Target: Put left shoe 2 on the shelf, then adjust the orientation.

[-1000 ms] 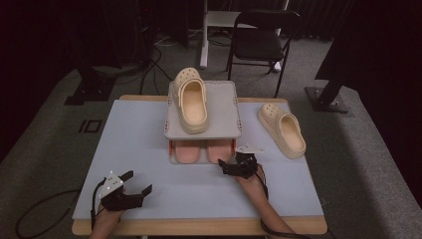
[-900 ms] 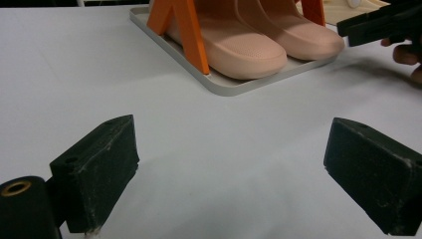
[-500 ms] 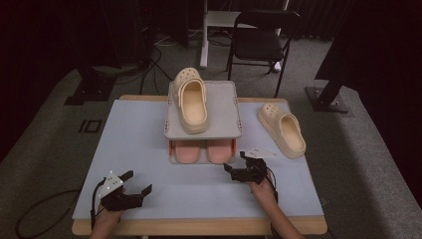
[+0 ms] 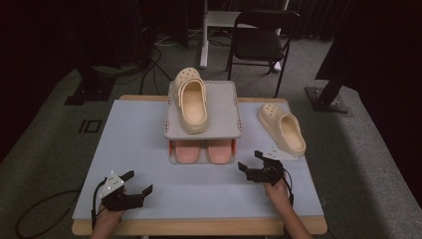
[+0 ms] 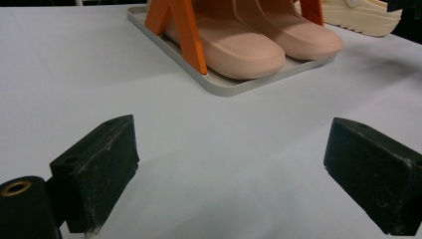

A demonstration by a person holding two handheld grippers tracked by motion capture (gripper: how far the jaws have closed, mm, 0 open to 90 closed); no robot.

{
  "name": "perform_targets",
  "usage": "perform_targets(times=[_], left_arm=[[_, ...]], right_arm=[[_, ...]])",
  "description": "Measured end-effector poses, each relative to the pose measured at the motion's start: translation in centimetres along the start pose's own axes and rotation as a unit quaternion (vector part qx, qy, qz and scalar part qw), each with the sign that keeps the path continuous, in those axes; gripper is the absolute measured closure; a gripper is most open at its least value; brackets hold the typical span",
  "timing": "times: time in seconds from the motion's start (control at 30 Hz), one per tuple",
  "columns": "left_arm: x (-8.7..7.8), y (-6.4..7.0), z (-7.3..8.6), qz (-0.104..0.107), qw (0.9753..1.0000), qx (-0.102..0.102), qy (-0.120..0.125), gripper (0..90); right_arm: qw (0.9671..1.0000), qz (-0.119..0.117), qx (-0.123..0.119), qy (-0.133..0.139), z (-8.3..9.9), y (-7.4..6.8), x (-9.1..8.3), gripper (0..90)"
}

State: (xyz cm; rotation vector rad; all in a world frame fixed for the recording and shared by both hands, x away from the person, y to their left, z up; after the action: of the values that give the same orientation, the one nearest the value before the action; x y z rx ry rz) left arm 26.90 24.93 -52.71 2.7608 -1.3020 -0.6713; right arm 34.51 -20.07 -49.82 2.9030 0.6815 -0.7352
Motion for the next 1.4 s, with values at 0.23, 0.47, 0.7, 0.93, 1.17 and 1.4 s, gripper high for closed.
perform_targets(times=[0.23,0.47,0.7,0.93,1.17,1.4], left_arm=[[0.1,0.0,0.0,0.001,1.0000,-0.001,0.000,6.8],[0.1,0.0,0.1,0.001,1.0000,-0.001,-0.001,6.8],[0.1,0.0,0.0,0.003,1.0000,-0.001,0.001,6.8],[0.3,0.3,0.0,0.006,1.0000,0.001,0.002,6.8],[0.4,0.4,0.0,0.007,1.0000,0.004,-0.001,6.8],[0.3,0.4,0.1,0.004,1.0000,0.004,0.000,6.8]], right_arm=[[0.9989,0.040,0.023,0.008,-0.4,3.5,-0.8,13.0],[0.9966,0.072,0.037,0.011,-0.9,6.6,-0.7,12.1],[0.9935,0.101,0.049,0.016,-1.6,8.6,-0.3,13.7],[0.9893,0.128,0.070,0.007,-2.2,10.5,0.7,17.8],[0.9844,0.152,0.089,-0.001,-2.7,12.6,1.7,21.5],[0.9814,0.164,0.099,-0.015,-3.1,14.0,3.0,24.2]])
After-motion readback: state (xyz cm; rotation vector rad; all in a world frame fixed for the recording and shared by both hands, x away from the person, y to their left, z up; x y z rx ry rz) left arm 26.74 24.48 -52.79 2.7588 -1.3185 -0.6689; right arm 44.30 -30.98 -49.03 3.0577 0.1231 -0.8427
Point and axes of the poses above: each handheld gripper's, and its own axes: x roughly forward along the jaws, z roughly out of its underside, y roughly to its right, the point moved 3 cm from there along x, roughly forward along the jaws, and after that the axes turned 14 degrees about z, right-handed, at the moved point
